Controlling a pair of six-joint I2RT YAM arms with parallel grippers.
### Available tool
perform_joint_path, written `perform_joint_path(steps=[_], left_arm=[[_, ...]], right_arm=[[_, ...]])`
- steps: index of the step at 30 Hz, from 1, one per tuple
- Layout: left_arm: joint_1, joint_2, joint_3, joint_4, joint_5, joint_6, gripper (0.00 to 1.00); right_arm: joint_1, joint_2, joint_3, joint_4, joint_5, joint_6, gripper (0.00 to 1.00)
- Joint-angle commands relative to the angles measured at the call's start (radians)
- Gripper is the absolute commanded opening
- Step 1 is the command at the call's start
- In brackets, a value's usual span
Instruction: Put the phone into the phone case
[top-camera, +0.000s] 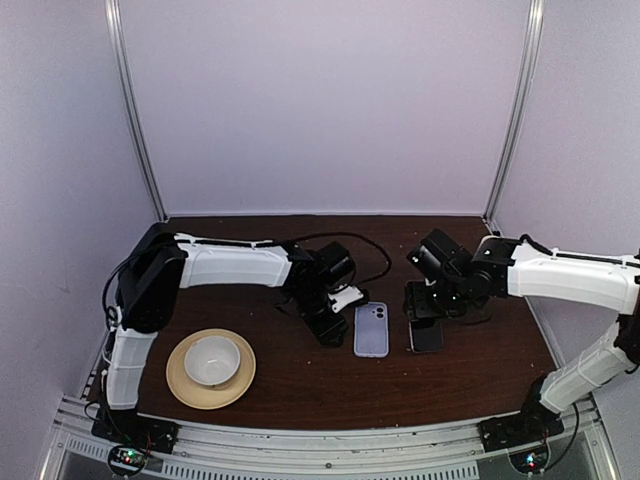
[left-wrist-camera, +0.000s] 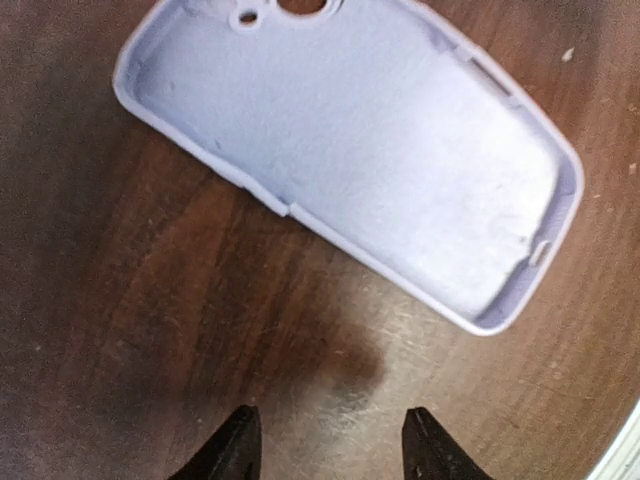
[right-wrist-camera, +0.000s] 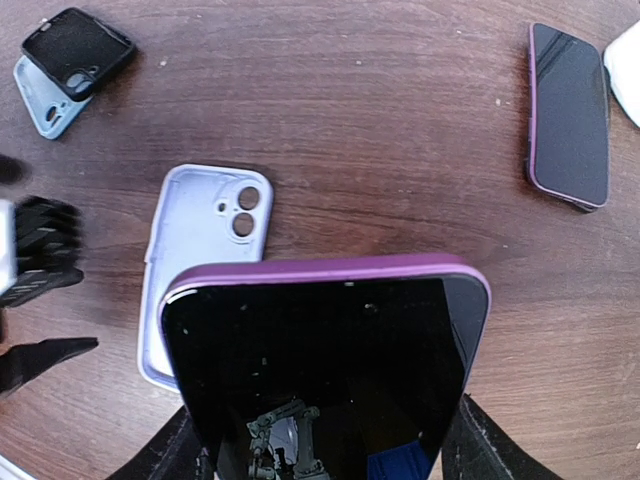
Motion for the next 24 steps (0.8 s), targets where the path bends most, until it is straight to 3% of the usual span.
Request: perform_joint_path(steps=[1, 6, 13, 20, 24], left_arm=[[0.003, 0.065, 0.052, -0.007, -0.030, 0.016, 0.51], [-0.038, 0.134, 0.123, -0.043, -0.073, 0.033, 0.39], [-0.101, 0.169, 0.109, -0.044, 0.019, 0.061, 0.37], [-0.125, 0.183, 0.176, 0.078, 0.147, 0.134, 0.33], [-0.085, 0.102, 0.133, 0.155, 0.228, 0.063, 0.30]], right_arm=[[-0.027, -0.034, -0.002, -0.013, 0.036, -0.036, 0.43], [-0.045, -0.093, -0.026, -0.010, 0.029, -0.025, 0.43], [-0.128, -0.189, -0.025, -0.087, 0.047, -0.049, 0.43], [-0.185, -0.175, 0.036, -0.110, 0.070, -0.127, 0.43], [-0.190, -0.123, 0.086, -0.084, 0.042, -0.181, 0.41]])
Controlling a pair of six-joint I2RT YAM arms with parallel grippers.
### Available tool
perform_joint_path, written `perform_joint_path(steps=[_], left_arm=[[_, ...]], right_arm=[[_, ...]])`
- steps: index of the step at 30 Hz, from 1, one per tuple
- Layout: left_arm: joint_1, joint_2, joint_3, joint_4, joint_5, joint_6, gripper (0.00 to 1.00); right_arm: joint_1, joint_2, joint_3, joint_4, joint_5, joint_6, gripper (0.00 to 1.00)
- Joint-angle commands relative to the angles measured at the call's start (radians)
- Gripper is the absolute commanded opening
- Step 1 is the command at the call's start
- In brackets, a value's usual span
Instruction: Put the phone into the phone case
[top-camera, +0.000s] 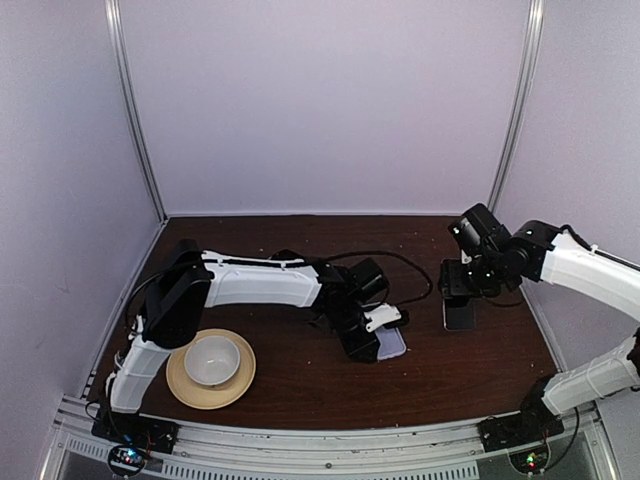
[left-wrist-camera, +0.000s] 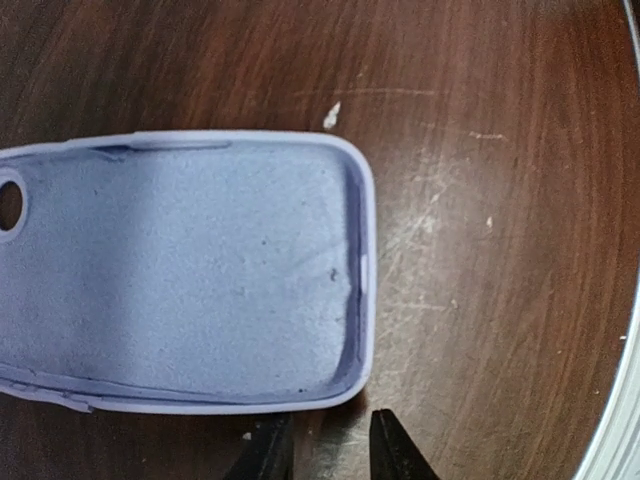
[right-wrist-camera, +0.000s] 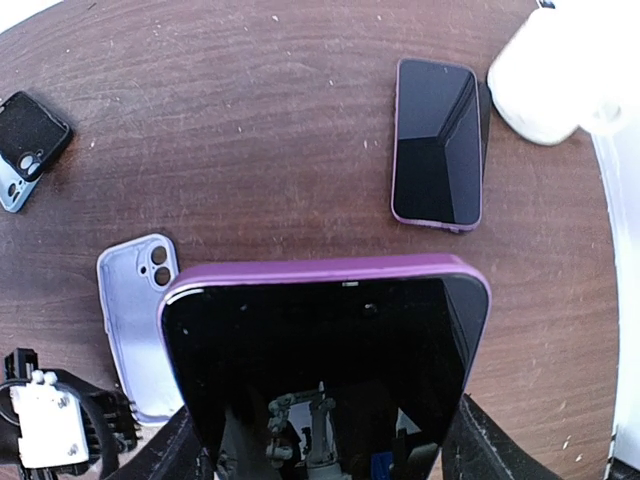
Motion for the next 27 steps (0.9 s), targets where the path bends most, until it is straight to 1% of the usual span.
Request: perform_joint_path(steps=[1, 3, 5, 8, 11, 12, 13, 14, 16, 19, 22, 27], left_arm=[[0.056, -0.104, -0.078, 0.145, 0.159, -0.074, 0.30], [0.090, -0.243, -0.225, 0.263, 0.180, -0.133, 0.31], [0.126, -0.369, -0.361, 0.323, 0.127, -0.168, 0.33], [0.184, -0.487, -0.424, 0.227, 0.032, -0.185, 0.40], [0.223, -0.577, -0.473, 0.145, -0.024, -0.194, 0.53], [0.232, -0.595, -0.493, 0.135, -0.029, -0.175, 0.59], [0.241, -0.612, -0.512, 0.133, -0.041, -0.158, 0.68], [0.255, -0.621, -0.531, 0.139, -0.053, -0.137, 0.75], [0.288, -0.630, -0.551, 0.157, -0.076, -0.119, 0.84], [0.355, -0.614, -0.548, 0.182, -0.057, -0.147, 0.89], [0.410, -0.608, -0.542, 0.188, 0.006, -0.192, 0.91], [0.422, -0.624, -0.550, 0.180, -0.015, -0.182, 0.91]], right_arm=[[-0.004, 0.052, 0.090, 0.034, -0.004, -0.073, 0.39], [0.015, 0.087, 0.113, 0.054, -0.008, -0.056, 0.36], [0.064, 0.122, 0.115, 0.116, -0.006, -0.057, 0.33], [0.130, 0.199, 0.130, 0.165, 0.016, -0.059, 0.32], [0.184, 0.273, 0.143, 0.223, 0.014, -0.072, 0.31], [0.199, 0.295, 0.145, 0.243, 0.011, -0.079, 0.31], [0.209, 0.316, 0.149, 0.256, 0.006, -0.082, 0.31], [0.215, 0.334, 0.153, 0.267, 0.001, -0.082, 0.31], [0.221, 0.368, 0.160, 0.281, -0.010, -0.068, 0.31], [0.225, 0.415, 0.162, 0.314, -0.031, -0.055, 0.29], [0.242, 0.481, 0.194, 0.303, -0.039, -0.066, 0.29], [0.255, 0.536, 0.221, 0.300, -0.025, -0.089, 0.29]])
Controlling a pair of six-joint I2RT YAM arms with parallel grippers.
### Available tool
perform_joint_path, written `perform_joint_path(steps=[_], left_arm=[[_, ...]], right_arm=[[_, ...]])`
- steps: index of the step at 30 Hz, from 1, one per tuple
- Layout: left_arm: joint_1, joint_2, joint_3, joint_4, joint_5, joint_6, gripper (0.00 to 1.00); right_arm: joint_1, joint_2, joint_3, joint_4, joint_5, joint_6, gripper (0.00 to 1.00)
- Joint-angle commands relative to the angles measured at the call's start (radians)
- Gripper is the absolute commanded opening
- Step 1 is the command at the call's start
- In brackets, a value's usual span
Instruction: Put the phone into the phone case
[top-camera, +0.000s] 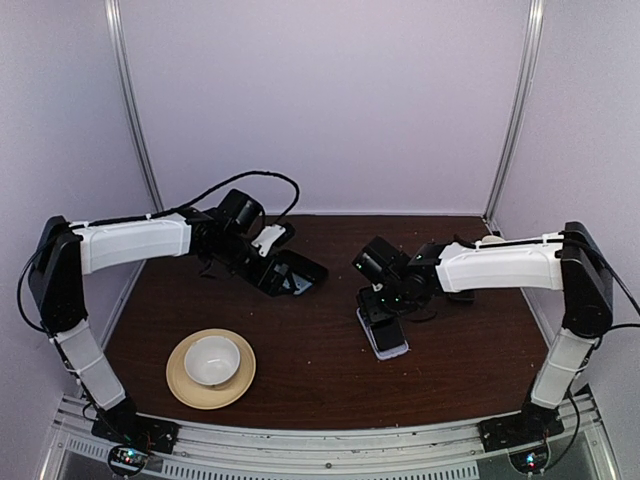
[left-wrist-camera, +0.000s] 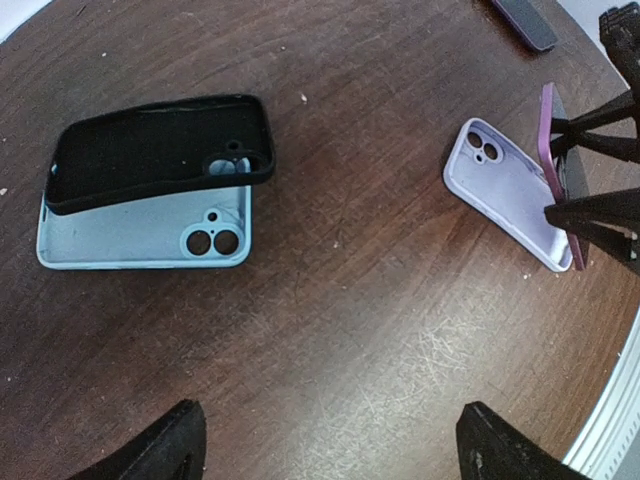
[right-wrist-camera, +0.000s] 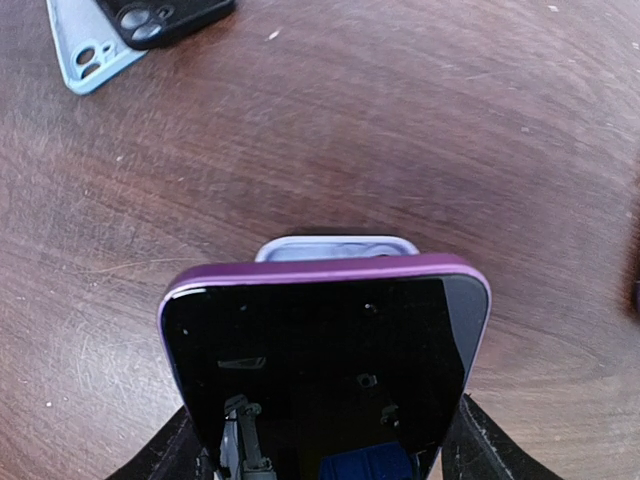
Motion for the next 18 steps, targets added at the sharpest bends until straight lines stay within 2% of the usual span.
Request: perform_joint_path(steps=[1, 6, 11, 18], left_arm=[[-0.006, -0.019, -0.002, 0.010, 0.007, -0.008, 0.91], [-0.006, -0.016, -0.001, 0.010, 0.015, -0.003, 0.91], [-0.006, -0.004, 0.002, 0.010, 0.027, -0.002, 0.91], [-0.006, -0.001, 0.003, 0.009, 0.029, 0.001, 0.91]], right_arm=[[0.014, 0.018, 0.040, 0.031, 0.021, -0.019, 0.28], [0.014, 0.030, 0.040, -0.005, 0.059, -0.010, 0.28], [0.014, 0.040, 0.007, 0.043, 0.043, -0.018, 0.27], [0.014, 0.086, 0.031, 0.027, 0.058, -0.039, 0.27]])
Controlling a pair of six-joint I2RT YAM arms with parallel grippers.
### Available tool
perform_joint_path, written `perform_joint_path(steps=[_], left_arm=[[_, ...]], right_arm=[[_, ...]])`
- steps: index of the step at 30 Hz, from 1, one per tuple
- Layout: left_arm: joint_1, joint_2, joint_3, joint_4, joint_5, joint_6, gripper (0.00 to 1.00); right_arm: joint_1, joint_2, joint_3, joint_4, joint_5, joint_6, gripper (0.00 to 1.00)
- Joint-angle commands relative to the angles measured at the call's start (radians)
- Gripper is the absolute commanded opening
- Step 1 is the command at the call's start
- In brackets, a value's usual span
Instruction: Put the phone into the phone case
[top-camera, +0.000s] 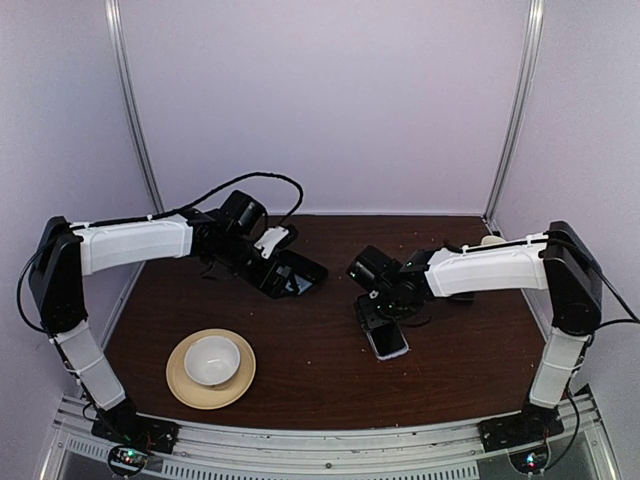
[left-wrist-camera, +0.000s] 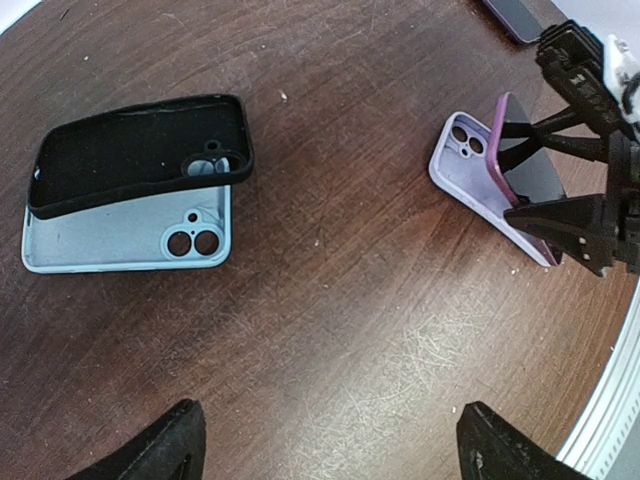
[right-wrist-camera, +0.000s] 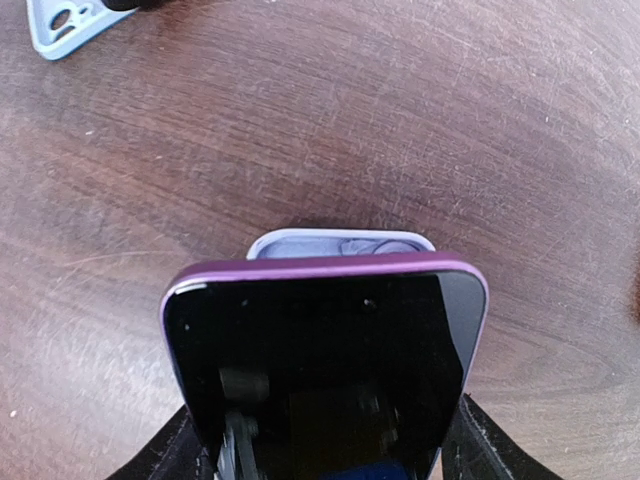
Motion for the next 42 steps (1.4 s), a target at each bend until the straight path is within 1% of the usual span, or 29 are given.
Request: perform_joint_path(steps=[1, 10, 19, 29, 35, 42], left_arm=[[-0.001, -0.001, 0.003, 0.010, 0.015, 0.004, 0.91], [-0.001, -0.002, 0.004, 0.007, 0.015, 0.008, 0.91], [-0.001, -0.006, 0.004, 0.007, 0.014, 0.010, 0.91], [-0.001, -0.007, 0.003, 0.007, 0.013, 0.014, 0.92], [-0.001, -0.007, 0.003, 0.007, 0.014, 0.014, 0.92], [-0.001, -0.008, 0.003, 0.007, 0.014, 0.014, 0.92]], right_arm=[[0.003, 0.028, 0.028, 0.004, 0.046, -0.020, 0.27], [0.003, 0.017, 0.001, -0.010, 0.060, 0.002, 0.27], [0.003, 0.022, -0.028, 0.043, 0.071, 0.021, 0.26], [0.003, 0.017, -0.033, 0.048, 0.108, 0.038, 0.25], [0.004, 0.014, -0.016, 0.052, 0.105, 0.023, 0.25], [0.005, 0.012, -0.039, 0.059, 0.087, 0.019, 0.25]])
